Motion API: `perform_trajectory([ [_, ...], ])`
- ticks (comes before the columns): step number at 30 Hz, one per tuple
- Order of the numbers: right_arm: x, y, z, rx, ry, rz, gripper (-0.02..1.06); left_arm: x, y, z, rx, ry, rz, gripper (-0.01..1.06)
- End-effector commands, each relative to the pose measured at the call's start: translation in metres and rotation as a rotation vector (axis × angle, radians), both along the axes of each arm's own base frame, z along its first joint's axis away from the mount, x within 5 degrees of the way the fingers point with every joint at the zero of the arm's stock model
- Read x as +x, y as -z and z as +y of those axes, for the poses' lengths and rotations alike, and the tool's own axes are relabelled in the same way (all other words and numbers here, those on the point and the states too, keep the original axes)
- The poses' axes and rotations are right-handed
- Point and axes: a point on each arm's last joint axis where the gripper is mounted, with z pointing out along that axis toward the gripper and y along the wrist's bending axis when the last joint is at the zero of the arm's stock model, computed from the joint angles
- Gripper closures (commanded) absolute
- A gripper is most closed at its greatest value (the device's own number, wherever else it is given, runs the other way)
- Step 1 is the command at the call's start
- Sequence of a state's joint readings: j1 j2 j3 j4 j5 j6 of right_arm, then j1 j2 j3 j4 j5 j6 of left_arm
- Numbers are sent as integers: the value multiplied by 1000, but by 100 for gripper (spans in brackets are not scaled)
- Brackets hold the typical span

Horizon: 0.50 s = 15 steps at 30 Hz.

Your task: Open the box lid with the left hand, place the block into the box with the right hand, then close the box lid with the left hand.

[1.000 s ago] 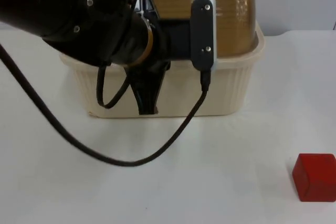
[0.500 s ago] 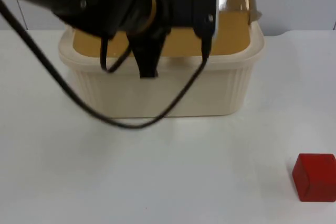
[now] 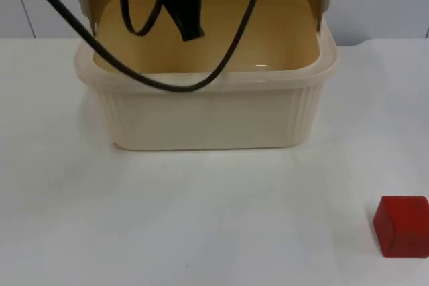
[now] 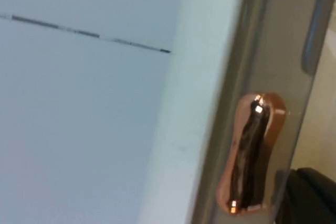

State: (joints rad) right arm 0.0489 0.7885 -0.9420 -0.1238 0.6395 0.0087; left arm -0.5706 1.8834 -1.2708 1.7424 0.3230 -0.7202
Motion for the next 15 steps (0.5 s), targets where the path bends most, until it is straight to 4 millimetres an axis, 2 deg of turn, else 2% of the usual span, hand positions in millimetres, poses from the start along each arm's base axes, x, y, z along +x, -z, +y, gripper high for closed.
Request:
perform_trajectory([
  [1,0,-3,-1,-10,5,-18,1,4,-4,4,-58,-52,-4,105],
  [4,0,-3,-1,-10,5,-18,1,4,-5,8,-111,-109,4,105],
  [7,0,-3,-1,-10,5,-18,1,-9,-10,5,-336,-244,144,105],
  [8,0,-3,-1,-10,5,-18,1,-9,-10,5,-336,-244,144,105],
  [11,0,-3,-1,-6,4,-18,1,-28,-15,-1,-595,-303,395,105],
  [13,0,-3,-1,-6,4,-18,1,-31,-16,-2,-626,-309,430,105],
  [15,-1,-2,-1,-4,5,-6,1,-50,-20,-4,-755,-310,571,105],
])
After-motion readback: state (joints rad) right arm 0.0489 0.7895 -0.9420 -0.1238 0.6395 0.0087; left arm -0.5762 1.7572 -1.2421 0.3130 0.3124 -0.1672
